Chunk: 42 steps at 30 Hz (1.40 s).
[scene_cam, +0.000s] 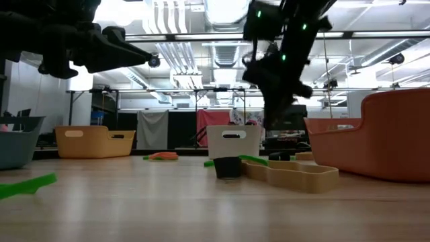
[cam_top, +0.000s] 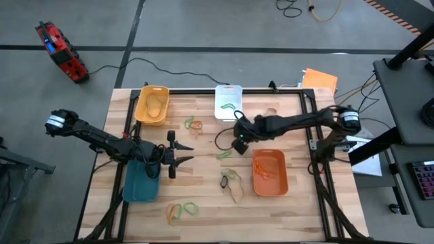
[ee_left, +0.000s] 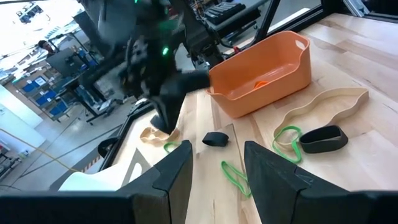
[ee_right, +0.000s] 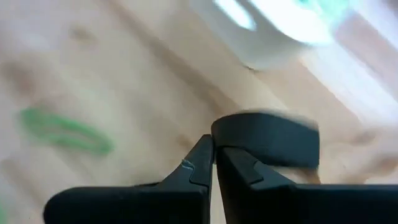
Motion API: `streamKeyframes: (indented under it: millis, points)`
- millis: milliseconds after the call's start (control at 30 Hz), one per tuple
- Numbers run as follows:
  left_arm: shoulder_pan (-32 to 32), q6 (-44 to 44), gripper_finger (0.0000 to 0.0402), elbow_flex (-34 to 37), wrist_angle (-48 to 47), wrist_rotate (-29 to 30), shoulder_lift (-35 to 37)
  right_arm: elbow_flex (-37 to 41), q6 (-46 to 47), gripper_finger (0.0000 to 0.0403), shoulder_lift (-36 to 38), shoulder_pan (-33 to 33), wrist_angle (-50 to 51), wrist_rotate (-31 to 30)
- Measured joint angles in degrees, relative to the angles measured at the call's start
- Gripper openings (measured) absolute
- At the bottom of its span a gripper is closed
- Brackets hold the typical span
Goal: Sort rubber bands into baskets
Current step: Put the rubber band into the blue bin
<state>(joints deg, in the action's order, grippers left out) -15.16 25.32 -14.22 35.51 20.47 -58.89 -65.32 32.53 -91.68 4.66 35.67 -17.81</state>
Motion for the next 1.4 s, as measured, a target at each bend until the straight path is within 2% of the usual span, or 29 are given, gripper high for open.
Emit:
streamKeyframes:
  millis: [100, 200, 333, 433, 533, 667, 867, 1100, 1233, 1400]
  points:
    - [0.00, -1.67, 0.0130, 0.00, 0.02, 0.00, 0.00, 0.97, -11.92, 0.0009, 0.84, -4.57, -8.00, -0.32]
    - [0.00, -4.04, 0.0129, 0.00, 0.04, -0.02, 0.00, 3.66, -24.58, 0.0009, 0.72, -9.39, -21.21, 0.23]
    - [0.00, -8.85, 0.0130, 0.00, 0.02, -0.23, 0.00, 8.56, -40.55, 0.0009, -0.82, -13.34, -39.32, 5.67]
    - [0.00, -14.04, 0.0130, 0.00, 0.03, -2.91, 0.00, 11.67, -49.27, 0.0009, -3.04, -14.68, -49.92, 6.34]
    - [-0.04, -20.52, 0.0130, 0.00, 0.33, -6.20, -0.40, 12.46, -52.49, 0.0009, -4.37, -14.73, -52.84, 6.20]
    - [-0.04, -27.15, 0.0130, -0.02, 2.01, -6.08, -2.26, 12.46, -53.27, 0.0009, -5.86, -14.38, -54.36, 5.62]
    - [0.00, -30.38, 0.0130, -0.04, 9.31, -5.91, -8.46, 12.34, -60.76, 0.0009, -10.19, -14.30, -66.91, 4.40]
    - [0.11, -30.45, 0.0130, -0.04, 23.16, -1.33, -18.35, 9.87, -66.62, 0.0009, -14.71, -14.00, -69.36, -5.78]
    - [0.24, -31.19, 0.0130, -0.04, 28.60, 0.91, -22.95, 8.30, -68.31, 0.0009, -16.61, -14.00, -68.96, -6.28]
    - [0.61, -34.33, 0.0130, -0.55, 29.76, 9.79, -27.60, 7.39, -69.59, 0.0009, -17.46, -14.03, -69.04, -6.27]
